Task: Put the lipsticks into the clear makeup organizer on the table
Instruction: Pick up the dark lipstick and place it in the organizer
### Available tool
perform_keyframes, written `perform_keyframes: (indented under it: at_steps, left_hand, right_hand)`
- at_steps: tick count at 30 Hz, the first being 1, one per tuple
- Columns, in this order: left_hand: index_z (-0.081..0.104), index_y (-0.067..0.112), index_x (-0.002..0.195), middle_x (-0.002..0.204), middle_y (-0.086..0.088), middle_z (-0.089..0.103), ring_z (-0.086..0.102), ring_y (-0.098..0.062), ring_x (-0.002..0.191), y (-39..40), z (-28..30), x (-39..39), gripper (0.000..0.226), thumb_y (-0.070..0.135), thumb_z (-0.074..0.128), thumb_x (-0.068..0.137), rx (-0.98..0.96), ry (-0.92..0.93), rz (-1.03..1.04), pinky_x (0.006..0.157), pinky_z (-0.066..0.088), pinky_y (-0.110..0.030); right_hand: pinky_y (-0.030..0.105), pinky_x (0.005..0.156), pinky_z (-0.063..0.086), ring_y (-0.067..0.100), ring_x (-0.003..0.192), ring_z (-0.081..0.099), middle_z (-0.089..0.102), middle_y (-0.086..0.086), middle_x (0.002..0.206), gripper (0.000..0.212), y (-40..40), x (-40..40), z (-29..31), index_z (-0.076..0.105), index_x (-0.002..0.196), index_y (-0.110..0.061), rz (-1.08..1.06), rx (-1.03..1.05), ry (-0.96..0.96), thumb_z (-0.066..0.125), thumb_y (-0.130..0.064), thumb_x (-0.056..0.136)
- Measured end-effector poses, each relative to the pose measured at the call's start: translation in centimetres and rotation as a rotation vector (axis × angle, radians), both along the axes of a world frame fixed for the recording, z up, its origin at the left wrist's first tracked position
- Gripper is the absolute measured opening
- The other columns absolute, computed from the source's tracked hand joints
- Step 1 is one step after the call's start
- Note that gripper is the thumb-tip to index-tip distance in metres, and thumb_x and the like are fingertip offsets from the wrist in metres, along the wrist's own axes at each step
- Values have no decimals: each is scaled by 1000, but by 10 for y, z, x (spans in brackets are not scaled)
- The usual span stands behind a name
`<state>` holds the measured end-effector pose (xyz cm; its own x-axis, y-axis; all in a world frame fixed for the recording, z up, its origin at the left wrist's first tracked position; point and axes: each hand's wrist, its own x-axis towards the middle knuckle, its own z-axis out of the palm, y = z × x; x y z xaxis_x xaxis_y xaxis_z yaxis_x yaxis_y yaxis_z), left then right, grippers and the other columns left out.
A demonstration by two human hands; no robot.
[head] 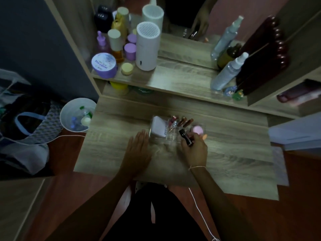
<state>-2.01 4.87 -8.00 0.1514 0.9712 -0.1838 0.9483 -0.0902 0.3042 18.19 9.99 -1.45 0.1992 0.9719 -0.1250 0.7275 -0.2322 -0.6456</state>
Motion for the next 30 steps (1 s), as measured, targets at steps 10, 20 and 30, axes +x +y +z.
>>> perform_keyframes:
  at_steps: [10, 20, 30]
  left_hand:
    - [38, -6, 134, 140, -29, 44, 42, -44, 129, 7, 3, 14, 71, 47, 9, 96, -88, -35, 1, 102, 35, -63]
    - [36, -4, 135, 141, -28, 44, 43, -42, 129, 9, 1, 16, 66, 42, 33, 88, -87, -61, 28, 102, 35, -59]
    - [40, -4, 135, 142, -26, 43, 44, -41, 128, 7, 7, 16, 65, 41, 32, 88, -78, -51, 26, 100, 39, -59]
  right_hand:
    - [52, 79, 56, 37, 98, 62, 61, 17, 114, 30, 22, 1, 1, 62, 113, -12, 252, -43, -176, 65, -15, 83]
    - [55, 82, 54, 37, 99, 62, 63, 17, 113, 31, 27, -6, 4, 57, 111, -9, 304, -32, -239, 66, -19, 83]
    - [49, 73, 55, 37, 93, 64, 68, 20, 103, 26, 32, -7, 5, 58, 110, -6, 399, 6, -269, 61, -12, 84]
